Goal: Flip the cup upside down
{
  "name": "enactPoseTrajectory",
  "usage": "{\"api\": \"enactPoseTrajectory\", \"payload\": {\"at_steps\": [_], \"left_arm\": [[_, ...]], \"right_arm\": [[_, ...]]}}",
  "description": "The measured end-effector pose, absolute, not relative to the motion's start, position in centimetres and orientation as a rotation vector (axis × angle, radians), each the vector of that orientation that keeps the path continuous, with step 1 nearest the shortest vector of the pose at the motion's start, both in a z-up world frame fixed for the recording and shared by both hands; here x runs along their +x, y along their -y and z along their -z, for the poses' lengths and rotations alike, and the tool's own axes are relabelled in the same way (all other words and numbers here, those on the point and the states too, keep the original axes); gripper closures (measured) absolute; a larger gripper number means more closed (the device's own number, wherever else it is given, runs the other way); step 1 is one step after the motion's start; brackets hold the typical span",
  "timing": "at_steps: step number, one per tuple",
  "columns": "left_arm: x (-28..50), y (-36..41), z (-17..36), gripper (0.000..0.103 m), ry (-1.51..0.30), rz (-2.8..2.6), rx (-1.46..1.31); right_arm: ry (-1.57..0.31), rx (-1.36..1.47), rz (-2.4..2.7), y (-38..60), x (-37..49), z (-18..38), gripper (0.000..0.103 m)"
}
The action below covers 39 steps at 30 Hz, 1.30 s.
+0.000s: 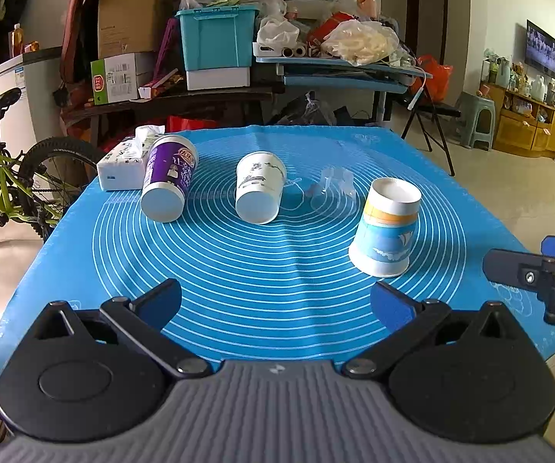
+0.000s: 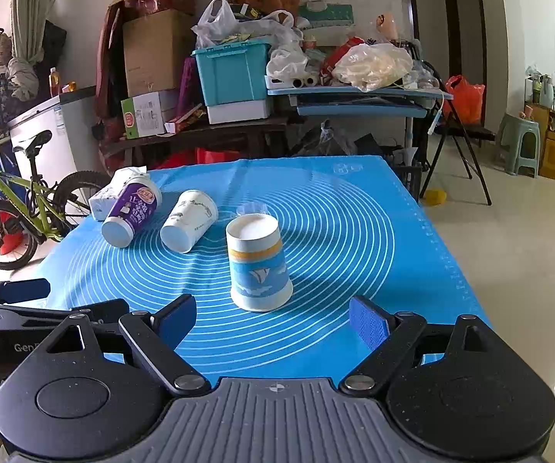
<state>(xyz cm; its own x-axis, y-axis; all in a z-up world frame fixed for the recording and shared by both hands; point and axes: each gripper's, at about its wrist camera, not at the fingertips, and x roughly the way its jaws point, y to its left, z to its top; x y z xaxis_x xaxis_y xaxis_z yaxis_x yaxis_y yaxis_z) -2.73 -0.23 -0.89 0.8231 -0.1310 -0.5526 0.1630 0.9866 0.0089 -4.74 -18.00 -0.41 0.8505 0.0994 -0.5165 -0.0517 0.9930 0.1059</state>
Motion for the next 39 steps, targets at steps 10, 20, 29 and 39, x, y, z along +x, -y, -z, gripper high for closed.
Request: {"api": "enactPoseTrajectory", "payload": {"at_steps": [10,20,29,39], "left_arm": [[-2.84,0.22,1.0,0.001,-0.586,0.157,0.058],[-2.9,0.36,1.1,0.001,-0.588,0.161,0.063],[-2.89,0.51,1.09,0.001,-0.589,0.161,0.062],[-2.77,0.41,1.39,0.001,-0.596,0.167,0.059]], "right_arm": [[-0.546,0.079,-0.077,17.92,-4.66,0.2,0.015],[-0.548,0.076,-0.072,17.87,-4.69,0.44,0.015],[-0.555,0.068,-0.071,17.94,-4.61,0.74,0.015],[-0.564,0.066,-0.071,17.93,-4.42,0.86,0.015]]}}
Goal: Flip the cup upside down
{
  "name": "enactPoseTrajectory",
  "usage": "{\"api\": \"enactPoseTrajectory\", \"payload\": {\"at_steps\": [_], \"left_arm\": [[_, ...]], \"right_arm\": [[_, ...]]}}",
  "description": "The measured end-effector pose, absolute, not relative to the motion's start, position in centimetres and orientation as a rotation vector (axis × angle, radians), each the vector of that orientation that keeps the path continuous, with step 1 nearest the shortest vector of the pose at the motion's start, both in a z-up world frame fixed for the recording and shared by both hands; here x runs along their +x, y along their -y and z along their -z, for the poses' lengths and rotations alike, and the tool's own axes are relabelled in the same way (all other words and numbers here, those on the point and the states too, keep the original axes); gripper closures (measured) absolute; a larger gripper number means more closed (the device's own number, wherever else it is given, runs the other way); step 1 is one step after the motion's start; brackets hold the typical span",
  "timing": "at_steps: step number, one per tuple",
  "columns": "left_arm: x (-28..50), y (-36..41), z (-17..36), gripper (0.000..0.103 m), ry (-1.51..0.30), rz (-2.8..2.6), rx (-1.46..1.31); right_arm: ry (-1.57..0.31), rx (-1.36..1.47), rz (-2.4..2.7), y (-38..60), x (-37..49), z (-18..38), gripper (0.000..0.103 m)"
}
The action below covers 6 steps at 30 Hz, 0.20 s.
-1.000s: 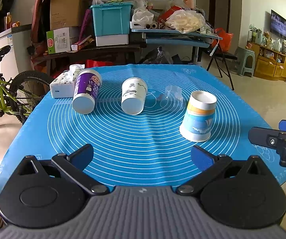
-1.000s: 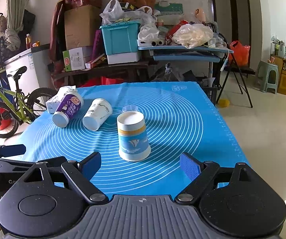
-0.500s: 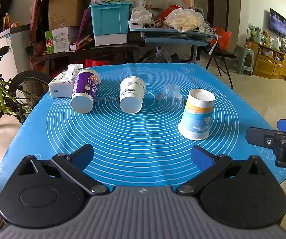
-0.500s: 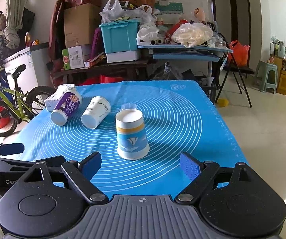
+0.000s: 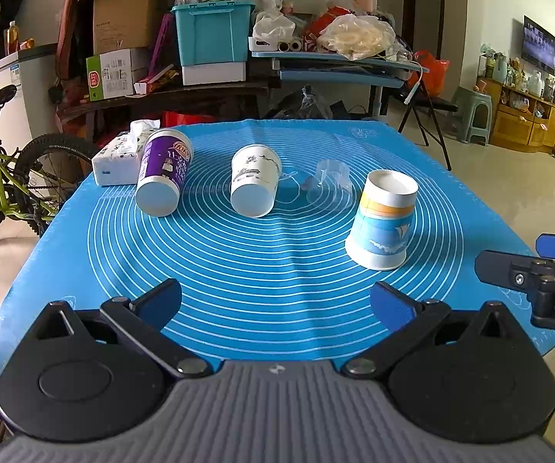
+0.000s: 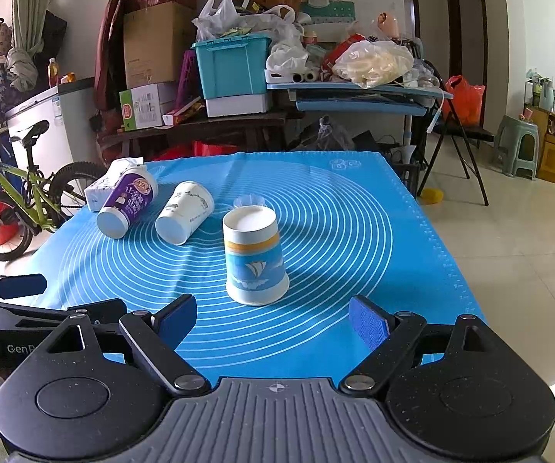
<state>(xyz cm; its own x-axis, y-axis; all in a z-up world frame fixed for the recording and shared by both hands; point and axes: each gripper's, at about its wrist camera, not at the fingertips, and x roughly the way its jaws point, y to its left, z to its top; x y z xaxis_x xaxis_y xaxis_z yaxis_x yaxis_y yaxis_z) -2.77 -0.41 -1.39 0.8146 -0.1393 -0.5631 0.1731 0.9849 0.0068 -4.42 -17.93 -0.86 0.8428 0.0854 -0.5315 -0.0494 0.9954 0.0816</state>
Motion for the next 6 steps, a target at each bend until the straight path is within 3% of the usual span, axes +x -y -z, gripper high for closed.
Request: {"api": "enactPoseTrajectory", "payload": {"at_steps": [6], "left_arm": [[-2.65,0.35,1.46,0.001,-0.6,0.169,0.058]], "right_arm": [[-0.572,0.061,-0.074,17.78,-4.28,1.11,0.015]]}}
